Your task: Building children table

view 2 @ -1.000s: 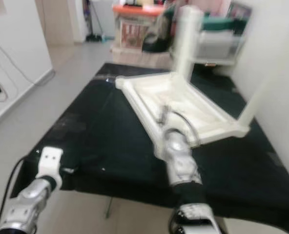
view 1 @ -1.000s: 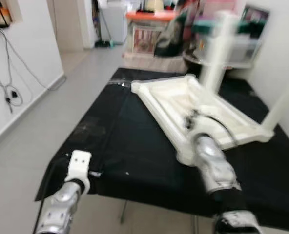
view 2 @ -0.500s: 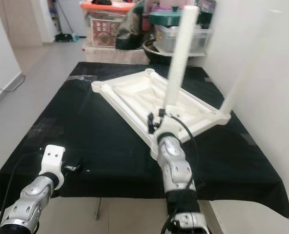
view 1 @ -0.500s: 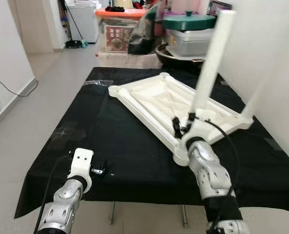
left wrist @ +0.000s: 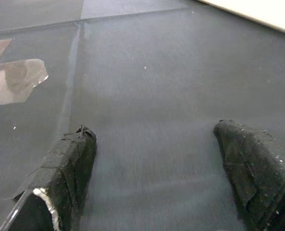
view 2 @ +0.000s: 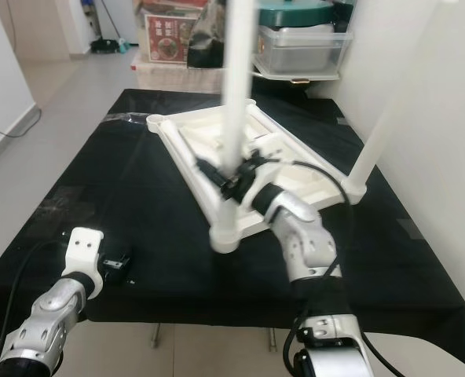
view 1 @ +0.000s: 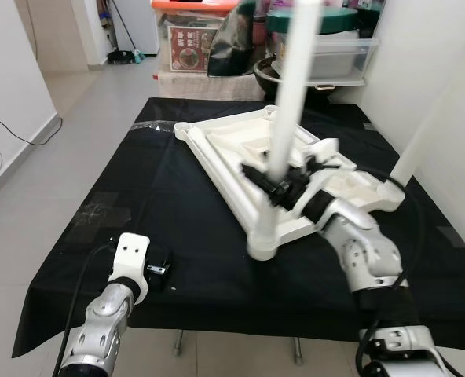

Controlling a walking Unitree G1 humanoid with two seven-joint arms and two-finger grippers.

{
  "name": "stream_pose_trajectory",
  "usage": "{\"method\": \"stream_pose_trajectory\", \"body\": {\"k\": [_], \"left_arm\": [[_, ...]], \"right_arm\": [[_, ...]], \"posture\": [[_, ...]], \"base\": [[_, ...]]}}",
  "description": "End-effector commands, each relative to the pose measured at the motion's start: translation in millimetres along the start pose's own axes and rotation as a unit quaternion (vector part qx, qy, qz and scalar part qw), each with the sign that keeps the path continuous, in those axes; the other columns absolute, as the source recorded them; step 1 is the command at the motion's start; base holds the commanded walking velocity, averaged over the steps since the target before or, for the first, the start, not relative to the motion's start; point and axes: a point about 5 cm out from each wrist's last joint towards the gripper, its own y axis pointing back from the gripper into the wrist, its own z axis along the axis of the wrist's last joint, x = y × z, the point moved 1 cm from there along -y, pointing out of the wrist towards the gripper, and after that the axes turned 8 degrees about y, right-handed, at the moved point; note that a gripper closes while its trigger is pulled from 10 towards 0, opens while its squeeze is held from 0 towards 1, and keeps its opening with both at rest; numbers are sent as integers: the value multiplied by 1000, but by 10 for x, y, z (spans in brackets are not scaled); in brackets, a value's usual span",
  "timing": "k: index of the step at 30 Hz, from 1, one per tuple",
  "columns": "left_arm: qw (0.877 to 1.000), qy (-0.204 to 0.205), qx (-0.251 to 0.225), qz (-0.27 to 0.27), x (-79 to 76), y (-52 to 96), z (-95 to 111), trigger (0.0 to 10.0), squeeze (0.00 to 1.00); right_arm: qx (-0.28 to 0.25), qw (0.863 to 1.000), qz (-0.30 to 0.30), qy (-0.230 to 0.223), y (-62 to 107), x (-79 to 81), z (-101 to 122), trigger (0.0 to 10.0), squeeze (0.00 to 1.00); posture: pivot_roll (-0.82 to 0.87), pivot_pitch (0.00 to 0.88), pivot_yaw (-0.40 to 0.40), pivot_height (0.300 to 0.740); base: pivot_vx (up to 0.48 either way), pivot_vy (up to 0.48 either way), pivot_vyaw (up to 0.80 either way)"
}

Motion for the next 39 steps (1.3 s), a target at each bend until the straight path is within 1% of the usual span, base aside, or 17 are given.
{"method": "stream_pose_trajectory", "body": {"k": [1,8,9,11,12,17,19,21,22,24,27,29,30,32,37,38,39], "left_arm": [[999,-3,42,7,20,38,-184,10000,0],[999,-3,41,14,66,70,-188,10000,0],[999,-3,42,16,74,86,-204,10000,0],[999,-2,43,17,77,96,-216,10000,0],[999,-1,44,18,74,103,-227,10000,0],[999,1,45,17,55,104,-244,10000,0],[999,1,46,15,36,100,-252,10000,0],[999,1,47,11,13,85,-250,10000,0],[999,1,47,11,13,85,-250,10000,0],[999,1,47,9,11,75,-237,10000,0],[999,-1,47,7,13,76,-234,10000,0],[999,-2,49,5,13,81,-241,10000,0],[999,-2,49,5,14,81,-242,10000,0],[999,-2,49,4,13,76,-242,10000,0],[999,-3,48,4,21,67,-230,10000,0],[999,-3,47,5,24,68,-227,10000,0],[999,-6,42,7,33,65,-212,10000,0]], "right_arm": [[13,996,87,-6,-177,317,-166,10000,0],[11,988,153,12,-349,565,-205,10000,0],[11,989,147,20,-378,555,-210,3882,0],[12,990,140,25,-389,534,-214,3882,0],[29,995,91,29,-401,426,-262,0,0],[91,993,-63,46,-350,109,-428,0,0],[152,965,-210,47,-175,-191,-582,0,0],[227,863,-450,42,394,-595,-798,0,0],[227,863,-450,42,394,-595,-798,0,0],[247,795,-553,36,766,-667,-884,0,0],[251,773,-581,49,875,-608,-882,0,0],[254,792,-553,45,786,-511,-888,314,0],[246,797,-550,43,749,-485,-861,7255,0],[236,808,-539,41,679,-462,-827,10000,0],[175,842,-508,45,493,-439,-680,10000,110],[167,842,-511,46,483,-442,-657,10000,1000],[156,849,-504,44,426,-439,-599,10000,1000]], "posture": [[155,0,-92,740],[163,0,-102,740],[161,0,-105,740],[161,0,-105,740],[150,0,-103,740],[143,0,-98,740],[138,0,-94,740],[131,0,-88,740],[131,0,-88,740],[129,0,-81,740],[121,0,-73,740],[118,0,-71,740],[115,0,-68,740],[116,0,-70,740],[116,0,-71,740],[116,0,-71,740],[119,0,-74,740]], "base": [[0,0,0],[0,0,0],[0,0,0],[0,0,0],[0,0,0],[0,0,0],[0,0,0],[0,0,0],[0,0,0],[0,0,0],[0,0,0],[0,0,0],[0,0,0],[0,0,0],[0,0,0],[0,0,0],[0,0,0]]}}
